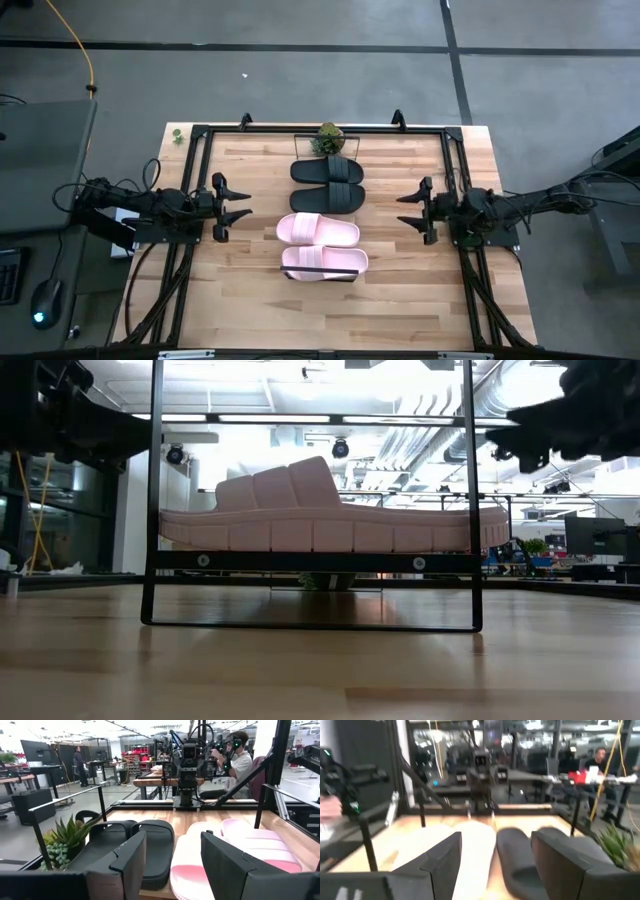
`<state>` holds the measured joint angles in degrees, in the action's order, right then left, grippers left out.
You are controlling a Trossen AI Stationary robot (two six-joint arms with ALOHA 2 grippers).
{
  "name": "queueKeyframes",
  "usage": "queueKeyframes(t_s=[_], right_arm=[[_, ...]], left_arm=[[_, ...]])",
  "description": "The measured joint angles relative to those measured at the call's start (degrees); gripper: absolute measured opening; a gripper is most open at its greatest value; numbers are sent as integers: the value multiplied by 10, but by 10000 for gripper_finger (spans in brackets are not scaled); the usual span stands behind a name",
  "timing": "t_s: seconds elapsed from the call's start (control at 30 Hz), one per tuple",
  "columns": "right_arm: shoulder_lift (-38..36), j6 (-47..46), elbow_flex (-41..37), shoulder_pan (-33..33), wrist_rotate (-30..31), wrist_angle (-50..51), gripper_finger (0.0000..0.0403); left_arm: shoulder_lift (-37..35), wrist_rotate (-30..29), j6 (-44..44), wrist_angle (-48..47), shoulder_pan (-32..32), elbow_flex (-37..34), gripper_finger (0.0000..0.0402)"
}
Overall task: Pick and place slides into the shelf
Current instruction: Return to Home Position
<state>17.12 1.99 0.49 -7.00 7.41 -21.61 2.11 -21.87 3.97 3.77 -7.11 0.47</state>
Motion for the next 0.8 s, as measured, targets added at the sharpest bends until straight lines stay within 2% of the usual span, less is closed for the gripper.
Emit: queueKeyframes(t_s=[0.37, 0.8], right_arm=[[0, -17, 0, 0, 71, 115, 229], [0, 12, 0, 0, -7, 178, 229]], left_arm=[[20, -2, 5, 0, 0, 1, 172], [27, 5, 18, 0, 0, 1, 172]])
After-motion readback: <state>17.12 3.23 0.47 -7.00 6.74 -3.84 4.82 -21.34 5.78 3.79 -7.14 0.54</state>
